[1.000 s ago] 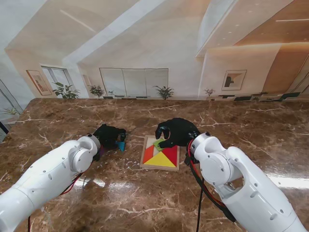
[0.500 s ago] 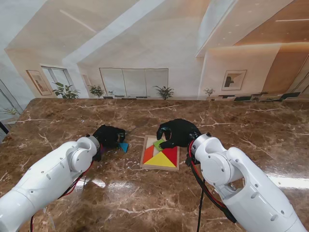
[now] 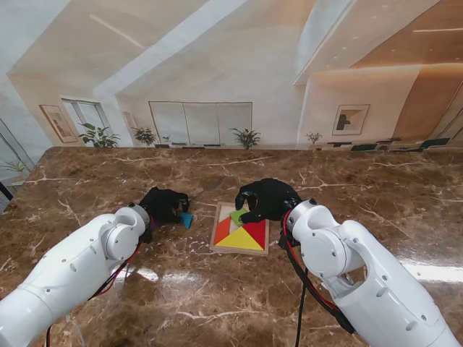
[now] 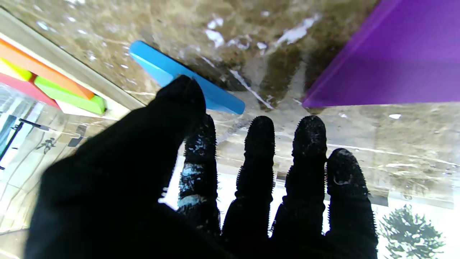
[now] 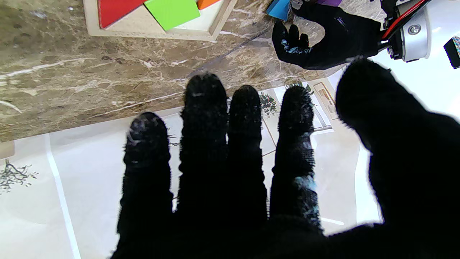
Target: Assemble the tangram pieces into a square
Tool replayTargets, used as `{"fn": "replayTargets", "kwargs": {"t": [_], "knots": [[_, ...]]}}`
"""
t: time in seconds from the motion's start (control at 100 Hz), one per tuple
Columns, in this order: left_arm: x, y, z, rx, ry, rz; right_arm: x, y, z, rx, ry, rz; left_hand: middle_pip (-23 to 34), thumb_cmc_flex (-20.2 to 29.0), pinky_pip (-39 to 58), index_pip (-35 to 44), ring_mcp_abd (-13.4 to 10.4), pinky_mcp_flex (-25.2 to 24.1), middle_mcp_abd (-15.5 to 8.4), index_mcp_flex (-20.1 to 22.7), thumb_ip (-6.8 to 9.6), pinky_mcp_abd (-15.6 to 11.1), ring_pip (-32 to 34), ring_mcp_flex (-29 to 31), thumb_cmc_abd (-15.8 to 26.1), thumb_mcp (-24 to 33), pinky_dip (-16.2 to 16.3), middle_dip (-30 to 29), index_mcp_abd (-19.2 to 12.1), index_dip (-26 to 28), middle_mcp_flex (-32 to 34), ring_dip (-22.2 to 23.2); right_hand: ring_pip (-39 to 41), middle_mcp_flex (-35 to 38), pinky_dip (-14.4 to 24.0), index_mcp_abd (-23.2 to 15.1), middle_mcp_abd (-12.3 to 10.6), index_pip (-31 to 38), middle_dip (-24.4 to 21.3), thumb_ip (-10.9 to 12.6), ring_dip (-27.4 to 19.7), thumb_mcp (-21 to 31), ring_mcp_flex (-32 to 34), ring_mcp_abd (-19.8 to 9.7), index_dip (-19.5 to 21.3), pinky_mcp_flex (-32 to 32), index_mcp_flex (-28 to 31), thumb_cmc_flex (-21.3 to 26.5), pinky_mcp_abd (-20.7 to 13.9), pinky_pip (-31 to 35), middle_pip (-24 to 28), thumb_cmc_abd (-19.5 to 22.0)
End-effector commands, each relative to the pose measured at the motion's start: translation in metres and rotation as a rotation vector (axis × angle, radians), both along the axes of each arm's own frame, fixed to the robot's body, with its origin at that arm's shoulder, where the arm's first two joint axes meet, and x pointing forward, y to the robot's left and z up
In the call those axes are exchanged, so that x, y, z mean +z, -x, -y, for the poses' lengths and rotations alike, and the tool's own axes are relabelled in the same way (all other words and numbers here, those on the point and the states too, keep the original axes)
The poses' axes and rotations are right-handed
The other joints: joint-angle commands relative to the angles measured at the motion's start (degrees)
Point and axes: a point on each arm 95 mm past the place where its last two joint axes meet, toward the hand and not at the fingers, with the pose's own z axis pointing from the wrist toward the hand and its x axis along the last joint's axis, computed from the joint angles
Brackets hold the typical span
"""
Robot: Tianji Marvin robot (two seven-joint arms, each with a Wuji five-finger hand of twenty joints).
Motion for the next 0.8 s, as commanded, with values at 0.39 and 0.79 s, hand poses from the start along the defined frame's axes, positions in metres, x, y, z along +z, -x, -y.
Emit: {"fn": "replayTargets", "kwargs": {"t": [0.39,0.79], "knots": [[0.003,0.003,0.013,-0.101,-0.077,-0.058,-0.003,0.003,0.004,-0.015,-0.005,-0.021,-9.60,2.18,-0.82,-15.86,-2.58,-2.69,-3.23,-3.60,2.26,-3.57,-5.45,-5.86,-0.79,4.65,1.70,-15.22,-0.26,-6.00,-7.31,-1.91,0.75,1.13,-0.05,0.95,0.34,-0.03,-0.28,1.17,-0.33,0.39,1.98,0.67,-0.29,0.15,0.57,0.23,0.65,2.01,0.05,1.27],[-0.003,0.012,0.011,-0.121,-0.130,-0.030,-0.004,0.003,0.005,-0.019,-0.005,-0.018,-5.41,4.83,3.04,-9.27,-3.92,5.06,-0.93,-3.20,2.85,-3.89,-2.96,-2.39,-0.87,5.69,0.05,-14.41,1.95,-2.76,-4.99,-2.43,0.81,1.30,-0.09,1.23,0.34,-0.04,-0.30,1.15,-0.36,0.44,2.17,0.68,-0.39,0.26,0.86,0.18,0.67,2.09,-0.04,1.27]]}}
